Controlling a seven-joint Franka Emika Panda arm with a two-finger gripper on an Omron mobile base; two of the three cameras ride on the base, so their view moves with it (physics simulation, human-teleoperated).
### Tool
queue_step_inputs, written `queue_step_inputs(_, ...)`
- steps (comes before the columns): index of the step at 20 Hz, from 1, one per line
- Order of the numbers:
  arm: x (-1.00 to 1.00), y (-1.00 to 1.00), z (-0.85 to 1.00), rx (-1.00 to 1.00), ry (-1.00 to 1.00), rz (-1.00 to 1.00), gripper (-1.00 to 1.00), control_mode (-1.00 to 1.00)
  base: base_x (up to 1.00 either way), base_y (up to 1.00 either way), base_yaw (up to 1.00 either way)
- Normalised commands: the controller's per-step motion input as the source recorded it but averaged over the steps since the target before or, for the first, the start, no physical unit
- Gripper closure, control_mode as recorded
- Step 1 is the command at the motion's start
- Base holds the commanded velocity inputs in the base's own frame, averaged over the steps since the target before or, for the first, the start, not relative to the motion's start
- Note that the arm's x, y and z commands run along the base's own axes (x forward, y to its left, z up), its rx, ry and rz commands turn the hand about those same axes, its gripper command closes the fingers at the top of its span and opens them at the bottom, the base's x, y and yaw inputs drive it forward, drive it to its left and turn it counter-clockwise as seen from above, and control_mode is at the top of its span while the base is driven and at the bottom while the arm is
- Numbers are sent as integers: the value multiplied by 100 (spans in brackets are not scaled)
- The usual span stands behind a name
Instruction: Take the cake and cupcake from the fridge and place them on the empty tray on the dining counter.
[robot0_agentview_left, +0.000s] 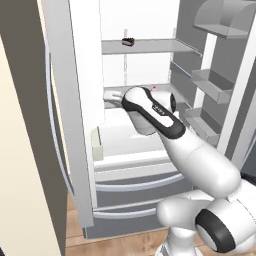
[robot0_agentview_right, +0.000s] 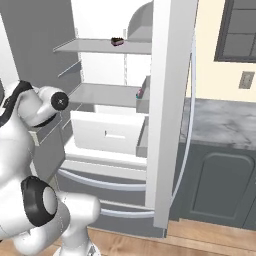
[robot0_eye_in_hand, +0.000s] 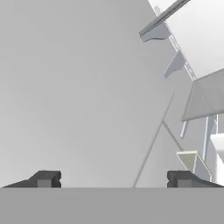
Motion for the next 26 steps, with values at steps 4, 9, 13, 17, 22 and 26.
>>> queue_step_inputs(4, 0, 88, -20, 0, 7, -1, -100, -100, 0, 0, 0)
queue_step_inputs(9, -29, -49, 2, 0, -2, -14, -100, -100, 0, 0, 0)
queue_step_inputs(13, -17, -99, 0, 0, 0, -16, -100, -100, 0, 0, 0)
queue_step_inputs(17, 0, -61, 30, -16, 12, -10, -100, -100, 0, 0, 0)
queue_step_inputs(22, -10, -39, 32, -41, 12, -7, -100, -100, 0, 0, 0)
queue_step_inputs(26, -51, -24, 18, -51, 12, -5, -100, -100, 0, 0, 0)
